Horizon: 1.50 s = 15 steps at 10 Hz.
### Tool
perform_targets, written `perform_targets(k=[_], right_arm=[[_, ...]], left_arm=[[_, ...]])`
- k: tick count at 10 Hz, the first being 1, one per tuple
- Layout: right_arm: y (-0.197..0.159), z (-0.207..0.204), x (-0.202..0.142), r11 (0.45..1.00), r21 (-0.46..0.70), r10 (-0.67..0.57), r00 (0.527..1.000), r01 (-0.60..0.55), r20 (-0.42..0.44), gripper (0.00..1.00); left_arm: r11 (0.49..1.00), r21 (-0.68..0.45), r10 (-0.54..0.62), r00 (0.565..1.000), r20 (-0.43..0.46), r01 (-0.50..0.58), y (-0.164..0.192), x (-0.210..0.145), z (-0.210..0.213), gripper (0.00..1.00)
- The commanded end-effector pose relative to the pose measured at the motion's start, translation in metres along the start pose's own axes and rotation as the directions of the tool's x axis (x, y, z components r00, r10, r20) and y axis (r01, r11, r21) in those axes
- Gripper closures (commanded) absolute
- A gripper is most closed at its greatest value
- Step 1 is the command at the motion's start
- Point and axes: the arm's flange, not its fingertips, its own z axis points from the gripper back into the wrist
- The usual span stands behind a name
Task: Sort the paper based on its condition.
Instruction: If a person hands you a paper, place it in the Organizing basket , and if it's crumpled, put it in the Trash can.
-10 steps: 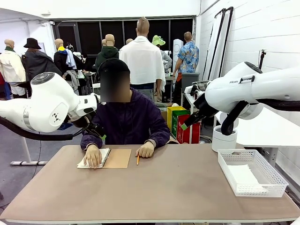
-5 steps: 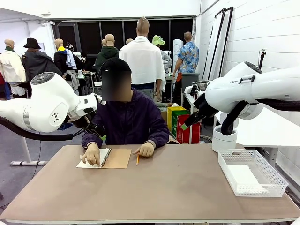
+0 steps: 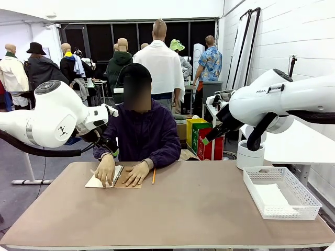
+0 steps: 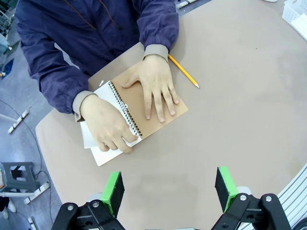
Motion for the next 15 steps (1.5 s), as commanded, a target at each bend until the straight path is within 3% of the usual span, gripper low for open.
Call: perform_targets(k=[1, 15], right_arm=[[0.0002, -0.0004, -0.0004, 1.000, -0.001, -0.010, 1.000, 0.010, -0.001, 0.00], [0.0002, -0.0004, -0.0004, 1.000, -0.001, -0.010, 1.000, 0.010, -0.001, 0.00]], left_arm=[[1.000, -0.006, 0.005, 1.000, -0.004, -0.005, 0.0010, -0.0004, -0.0004, 0.00], [1.000, -0.006, 0.005, 1.000, -0.004, -0.005, 0.0010, -0.0004, -0.0004, 0.00]])
